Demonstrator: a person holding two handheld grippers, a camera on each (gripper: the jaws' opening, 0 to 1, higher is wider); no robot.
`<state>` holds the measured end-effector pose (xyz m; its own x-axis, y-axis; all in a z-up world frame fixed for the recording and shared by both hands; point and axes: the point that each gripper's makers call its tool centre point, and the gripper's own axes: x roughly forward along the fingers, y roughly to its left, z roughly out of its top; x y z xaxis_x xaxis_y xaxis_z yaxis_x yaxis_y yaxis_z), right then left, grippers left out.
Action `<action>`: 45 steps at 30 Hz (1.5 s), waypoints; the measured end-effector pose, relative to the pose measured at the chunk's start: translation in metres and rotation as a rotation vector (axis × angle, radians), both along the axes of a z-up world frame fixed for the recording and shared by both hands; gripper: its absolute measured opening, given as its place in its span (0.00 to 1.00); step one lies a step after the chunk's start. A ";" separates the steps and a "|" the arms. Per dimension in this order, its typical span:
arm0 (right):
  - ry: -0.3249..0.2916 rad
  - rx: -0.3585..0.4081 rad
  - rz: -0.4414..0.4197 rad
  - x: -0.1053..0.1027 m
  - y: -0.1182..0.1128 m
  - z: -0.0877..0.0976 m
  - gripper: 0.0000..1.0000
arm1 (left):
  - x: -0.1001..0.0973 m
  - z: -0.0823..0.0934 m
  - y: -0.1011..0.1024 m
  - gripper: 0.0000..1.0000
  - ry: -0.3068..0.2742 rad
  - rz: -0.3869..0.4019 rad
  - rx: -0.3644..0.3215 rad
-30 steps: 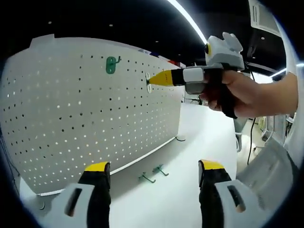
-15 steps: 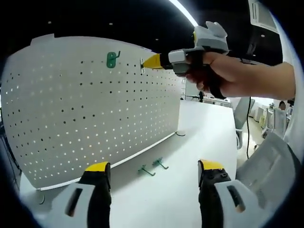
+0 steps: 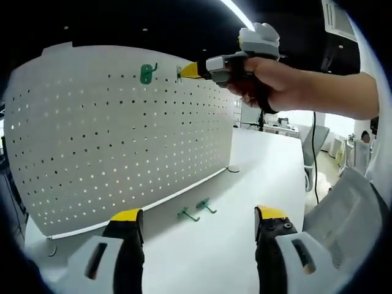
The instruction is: Insert the hook assembly into the mounting plate slot until the hook locks in place.
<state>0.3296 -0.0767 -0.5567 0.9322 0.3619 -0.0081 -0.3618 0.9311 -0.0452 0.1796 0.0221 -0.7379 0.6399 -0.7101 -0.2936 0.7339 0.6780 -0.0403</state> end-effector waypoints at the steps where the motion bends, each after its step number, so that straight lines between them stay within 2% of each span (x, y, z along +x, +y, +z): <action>1: -0.003 0.001 -0.008 0.003 -0.001 0.001 0.01 | 0.000 0.000 0.000 0.75 -0.001 -0.001 0.001; 17: -0.035 0.005 -0.051 0.020 0.002 0.010 0.01 | -0.006 -0.006 0.003 0.74 0.003 -0.001 0.007; 45: -0.035 0.006 -0.073 0.031 0.003 0.007 0.01 | -0.009 -0.011 0.009 0.73 0.015 0.012 0.008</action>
<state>0.3607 -0.0738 -0.5494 0.9558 0.2927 0.0271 -0.2911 0.9553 -0.0513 0.1704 0.0310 -0.7486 0.6438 -0.7000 -0.3090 0.7251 0.6871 -0.0457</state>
